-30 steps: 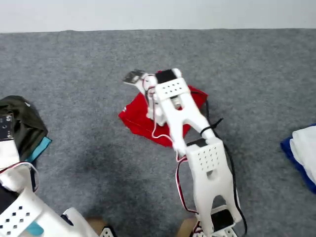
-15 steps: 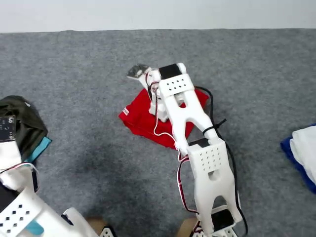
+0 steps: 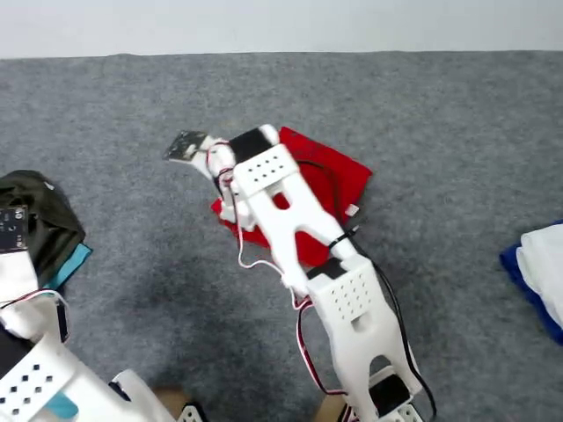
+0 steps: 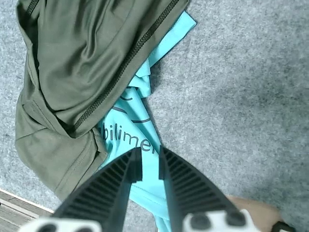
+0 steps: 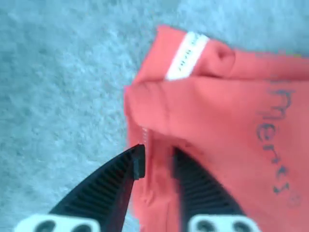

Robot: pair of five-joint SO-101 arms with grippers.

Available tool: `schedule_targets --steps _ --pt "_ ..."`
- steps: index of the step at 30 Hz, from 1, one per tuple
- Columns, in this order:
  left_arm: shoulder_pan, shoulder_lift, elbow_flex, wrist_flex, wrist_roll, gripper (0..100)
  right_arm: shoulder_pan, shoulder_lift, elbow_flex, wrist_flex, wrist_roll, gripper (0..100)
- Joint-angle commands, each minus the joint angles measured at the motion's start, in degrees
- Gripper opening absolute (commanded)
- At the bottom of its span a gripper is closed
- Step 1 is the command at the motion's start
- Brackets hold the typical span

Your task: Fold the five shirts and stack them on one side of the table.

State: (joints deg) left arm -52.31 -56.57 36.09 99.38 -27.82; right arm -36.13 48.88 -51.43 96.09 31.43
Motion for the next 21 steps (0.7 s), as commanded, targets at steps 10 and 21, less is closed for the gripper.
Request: schedule_targets --steps 10,21 --pt "0.0 -0.4 -0.2 0.3 -0.4 7 -3.3 0.0 -2.5 -11.6 -0.2 24.7" --pt "-0.1 -0.6 1.5 0.2 -0.5 7 -2.5 5.2 -3.3 -13.6 2.9 3.3"
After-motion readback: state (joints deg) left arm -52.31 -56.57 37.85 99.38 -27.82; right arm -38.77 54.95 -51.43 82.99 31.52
